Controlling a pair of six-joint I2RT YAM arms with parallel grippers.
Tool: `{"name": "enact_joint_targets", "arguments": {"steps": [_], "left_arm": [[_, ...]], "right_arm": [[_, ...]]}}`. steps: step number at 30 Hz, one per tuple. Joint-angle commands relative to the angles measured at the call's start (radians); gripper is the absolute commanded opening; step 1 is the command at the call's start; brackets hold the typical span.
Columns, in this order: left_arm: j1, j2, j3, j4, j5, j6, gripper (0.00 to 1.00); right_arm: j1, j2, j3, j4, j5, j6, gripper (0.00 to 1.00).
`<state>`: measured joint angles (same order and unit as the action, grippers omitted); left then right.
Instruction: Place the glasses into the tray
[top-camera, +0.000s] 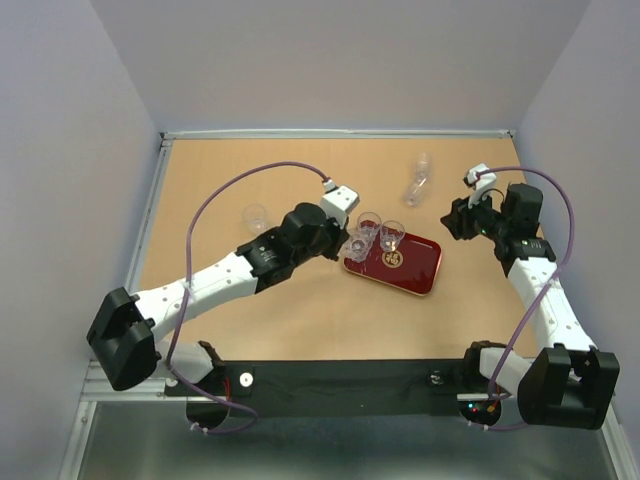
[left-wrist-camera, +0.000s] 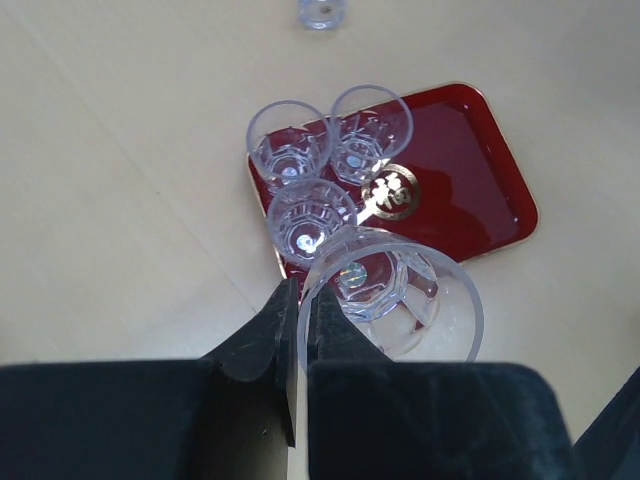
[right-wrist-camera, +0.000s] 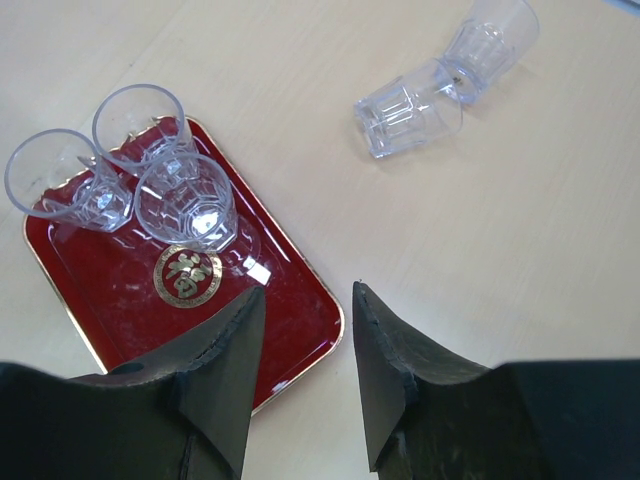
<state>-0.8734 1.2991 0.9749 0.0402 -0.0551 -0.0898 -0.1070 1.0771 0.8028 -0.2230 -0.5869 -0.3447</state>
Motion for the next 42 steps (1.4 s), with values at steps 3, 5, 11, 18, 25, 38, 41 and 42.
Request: {"name": "enact_joint_targets", "arguments": {"steps": [3,5,11,18,25,38,41,42], "left_arm": [[-0.094,0.057,0.047,0.073,-0.086,0.084,0.0],[-0.13,0.104,0.079,0.07,-0.109,0.122,0.0],[-0.191,0.244,0.198,0.035,-0.196,0.174,0.0],[-0.234,0.376,0.314,-0.014,-0.267,0.231,0.0],[-0.253,0.477,0.398,-0.039,-0.308,0.259,0.0],[-0.256,0.585,0.456,-0.039,-0.361,0.285,0.0],[-0.254,0.598,0.459,-0.033,-0.359,0.283,0.0],[-0.254,0.6,0.458,-0.033,-0.359,0.283,0.0]], "right_arm": [[-0.011,-0.022,-0.019,0.04,-0.019,-0.011,0.46],[-0.011,-0.025,-0.019,0.04,-0.016,-0.011,0.46],[-0.011,-0.026,-0.017,0.04,-0.016,-0.013,0.46],[-0.013,-0.026,-0.019,0.04,-0.017,-0.013,0.46],[-0.013,-0.028,-0.017,0.04,-0.014,-0.014,0.46],[-0.014,-0.025,-0.017,0.042,-0.014,-0.011,0.46],[-0.014,-0.023,-0.017,0.042,-0.014,-0.01,0.46],[-0.014,-0.023,-0.017,0.04,-0.014,-0.011,0.46]]}}
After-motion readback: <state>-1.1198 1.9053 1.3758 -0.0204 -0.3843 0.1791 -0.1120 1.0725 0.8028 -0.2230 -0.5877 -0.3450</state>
